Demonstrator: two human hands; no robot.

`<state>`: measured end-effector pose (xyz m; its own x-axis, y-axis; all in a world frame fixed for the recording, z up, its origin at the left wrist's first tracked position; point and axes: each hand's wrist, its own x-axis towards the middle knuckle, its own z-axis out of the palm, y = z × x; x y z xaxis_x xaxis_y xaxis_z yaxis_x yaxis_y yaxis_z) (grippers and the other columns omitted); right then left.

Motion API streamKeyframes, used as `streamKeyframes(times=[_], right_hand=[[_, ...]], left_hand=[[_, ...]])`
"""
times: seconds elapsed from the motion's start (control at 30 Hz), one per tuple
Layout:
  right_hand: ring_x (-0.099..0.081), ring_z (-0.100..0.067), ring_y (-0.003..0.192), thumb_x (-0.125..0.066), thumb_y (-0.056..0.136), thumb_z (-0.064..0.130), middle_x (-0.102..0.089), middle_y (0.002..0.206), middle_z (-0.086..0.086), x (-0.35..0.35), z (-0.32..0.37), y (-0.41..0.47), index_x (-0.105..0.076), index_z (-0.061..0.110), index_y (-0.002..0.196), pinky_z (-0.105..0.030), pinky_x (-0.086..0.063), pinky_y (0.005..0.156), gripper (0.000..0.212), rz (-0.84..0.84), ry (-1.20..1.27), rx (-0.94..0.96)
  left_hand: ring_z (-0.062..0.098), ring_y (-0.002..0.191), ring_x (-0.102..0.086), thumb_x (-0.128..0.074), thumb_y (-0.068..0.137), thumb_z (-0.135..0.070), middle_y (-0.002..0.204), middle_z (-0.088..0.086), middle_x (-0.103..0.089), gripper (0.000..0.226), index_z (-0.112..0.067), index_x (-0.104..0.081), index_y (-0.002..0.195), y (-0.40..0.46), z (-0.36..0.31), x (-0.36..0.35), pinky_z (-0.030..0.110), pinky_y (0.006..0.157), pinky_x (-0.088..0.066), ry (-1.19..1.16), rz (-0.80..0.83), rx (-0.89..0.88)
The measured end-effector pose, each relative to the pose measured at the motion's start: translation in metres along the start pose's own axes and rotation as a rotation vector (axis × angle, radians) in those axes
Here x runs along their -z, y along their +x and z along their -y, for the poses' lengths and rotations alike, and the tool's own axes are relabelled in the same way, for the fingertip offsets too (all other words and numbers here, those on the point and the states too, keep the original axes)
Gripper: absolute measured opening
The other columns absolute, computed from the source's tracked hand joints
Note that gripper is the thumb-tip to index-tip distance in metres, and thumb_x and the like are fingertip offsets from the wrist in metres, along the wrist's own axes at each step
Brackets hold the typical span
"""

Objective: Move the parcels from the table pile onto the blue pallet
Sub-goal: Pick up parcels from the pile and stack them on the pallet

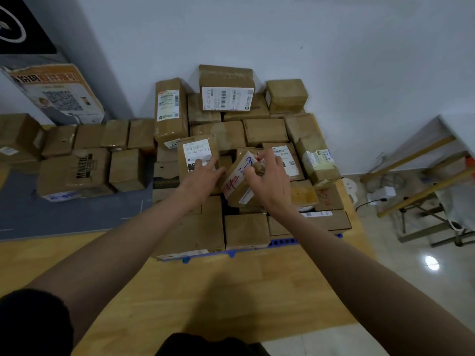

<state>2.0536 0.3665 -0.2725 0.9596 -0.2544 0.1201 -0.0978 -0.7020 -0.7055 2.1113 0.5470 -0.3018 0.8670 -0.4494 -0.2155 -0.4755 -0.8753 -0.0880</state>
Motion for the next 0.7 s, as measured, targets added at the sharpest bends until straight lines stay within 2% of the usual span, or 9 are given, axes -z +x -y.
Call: streamKeyframes(times=[0.1,0.23,0.37,0.4,0.47,0.53,0.7], right_hand=[[-0.058,-0.014,0.074,-0.052,0.083,0.046,-0.048,0.098,0.002,-0.003,0.001,0.002,-0.035,0.030,0.099,-0.038,-0.058,0.053,0.028,-0.034,-0.007,-0.022],[-0.058,-0.018,0.081,-0.056,0.084,0.045,-0.046,0.101,0.001,-0.009,0.002,0.002,-0.034,0.028,0.102,-0.037,-0.058,0.058,0.033,-0.012,-0.008,-0.033],[-0.055,-0.016,0.085,-0.063,0.083,0.044,-0.045,0.110,-0.002,-0.020,0.004,-0.001,-0.035,0.027,0.111,-0.021,-0.047,0.053,0.043,0.097,-0.056,0.011],[-0.054,-0.017,0.086,-0.065,0.082,0.043,-0.045,0.111,-0.003,-0.023,0.005,-0.001,-0.036,0.026,0.113,-0.022,-0.049,0.055,0.045,0.124,-0.078,0.021],[-0.057,-0.022,0.087,-0.068,0.082,0.040,-0.044,0.115,-0.005,-0.029,0.008,-0.001,-0.036,0.024,0.118,-0.034,-0.058,0.062,0.051,0.193,-0.120,0.021],[-0.060,-0.026,0.089,-0.070,0.084,0.037,-0.044,0.117,-0.007,-0.034,0.010,-0.001,-0.035,0.023,0.122,-0.040,-0.060,0.067,0.053,0.251,-0.168,0.020],[-0.063,-0.030,0.094,-0.073,0.085,0.029,-0.044,0.123,-0.011,-0.047,0.007,-0.002,-0.036,0.021,0.124,-0.039,-0.059,0.071,0.055,0.320,-0.235,0.013]], left_hand=[[0.044,0.131,-0.032,-0.068,0.081,0.000,0.154,0.008,-0.012,0.076,-0.027,-0.033,0.143,0.001,0.002,0.000,0.048,0.087,-0.056,-0.038,0.007,0.013],[0.044,0.128,-0.034,-0.069,0.079,0.002,0.152,0.008,-0.014,0.075,-0.026,-0.036,0.141,0.002,0.005,-0.002,0.048,0.086,-0.056,-0.055,0.008,0.014],[0.043,0.125,-0.035,-0.066,0.081,0.002,0.151,0.009,-0.016,0.073,-0.027,-0.036,0.141,0.002,0.008,-0.004,0.046,0.082,-0.057,-0.034,0.008,0.001],[0.043,0.126,-0.034,-0.065,0.082,0.001,0.152,0.008,-0.016,0.070,-0.028,-0.038,0.140,0.002,0.007,-0.004,0.045,0.081,-0.057,-0.032,0.012,0.000],[0.044,0.129,-0.032,-0.062,0.085,0.000,0.153,0.007,-0.016,0.067,-0.027,-0.039,0.141,0.002,0.004,-0.007,0.045,0.082,-0.055,-0.018,0.016,0.002],[0.043,0.132,-0.031,-0.063,0.085,-0.001,0.153,0.006,-0.018,0.067,-0.025,-0.038,0.143,0.002,0.001,-0.009,0.045,0.083,-0.055,-0.004,0.006,0.011],[0.036,0.126,-0.040,-0.068,0.080,0.000,0.150,0.003,-0.028,0.066,-0.017,-0.041,0.139,0.002,0.005,-0.007,0.040,0.076,-0.055,-0.023,-0.039,0.011]])
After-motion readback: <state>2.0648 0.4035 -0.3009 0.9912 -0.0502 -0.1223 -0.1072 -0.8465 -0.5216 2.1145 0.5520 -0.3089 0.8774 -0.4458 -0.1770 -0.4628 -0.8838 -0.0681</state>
